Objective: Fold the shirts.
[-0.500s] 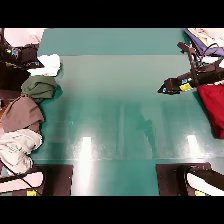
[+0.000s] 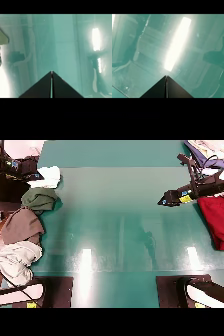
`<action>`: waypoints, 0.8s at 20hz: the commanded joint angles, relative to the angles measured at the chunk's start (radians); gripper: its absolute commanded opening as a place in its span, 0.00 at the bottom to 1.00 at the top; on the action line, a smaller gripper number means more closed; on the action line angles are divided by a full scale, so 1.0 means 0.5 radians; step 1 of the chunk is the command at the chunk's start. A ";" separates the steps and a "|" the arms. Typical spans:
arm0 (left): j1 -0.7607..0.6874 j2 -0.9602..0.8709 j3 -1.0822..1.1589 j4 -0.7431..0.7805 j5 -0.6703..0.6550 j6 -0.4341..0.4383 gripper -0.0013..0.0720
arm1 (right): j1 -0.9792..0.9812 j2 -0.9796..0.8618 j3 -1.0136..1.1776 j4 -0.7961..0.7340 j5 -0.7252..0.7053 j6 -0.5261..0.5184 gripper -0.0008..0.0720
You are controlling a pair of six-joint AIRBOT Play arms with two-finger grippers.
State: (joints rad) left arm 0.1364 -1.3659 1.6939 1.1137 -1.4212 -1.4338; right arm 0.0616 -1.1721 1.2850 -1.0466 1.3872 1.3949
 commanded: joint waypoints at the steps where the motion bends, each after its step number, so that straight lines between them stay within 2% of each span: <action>1: 0.002 -0.001 0.001 0.001 0.001 0.002 0.06 | 0.002 -0.001 0.002 0.000 0.001 0.000 0.04; 4: 0.001 -0.001 0.001 0.000 0.003 0.001 0.06 | 0.002 -0.001 0.002 0.000 0.000 0.001 0.04; 8: 0.001 -0.003 0.001 0.021 0.198 0.003 0.06 | 0.002 -0.001 0.002 -0.001 0.000 0.001 0.04; 9: 0.001 -0.013 0.001 0.068 0.305 0.016 0.12 | 0.002 -0.001 0.002 0.000 0.000 0.001 0.04; 10: 0.001 -0.034 0.000 0.128 0.387 0.033 0.50 | 0.002 -0.001 0.002 0.001 0.001 0.001 0.04; 11: 0.002 -0.078 0.000 0.200 0.468 0.030 0.78 | 0.002 -0.001 0.002 0.000 0.002 0.001 0.04; 16: 0.002 -0.421 0.001 0.600 0.774 -0.053 0.80 | 0.002 -0.001 0.002 0.001 0.009 0.002 0.04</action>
State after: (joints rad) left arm 0.1360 -1.4944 1.6939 1.2972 -1.1397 -1.4372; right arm 0.0616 -1.1721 1.2850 -1.0466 1.3884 1.3952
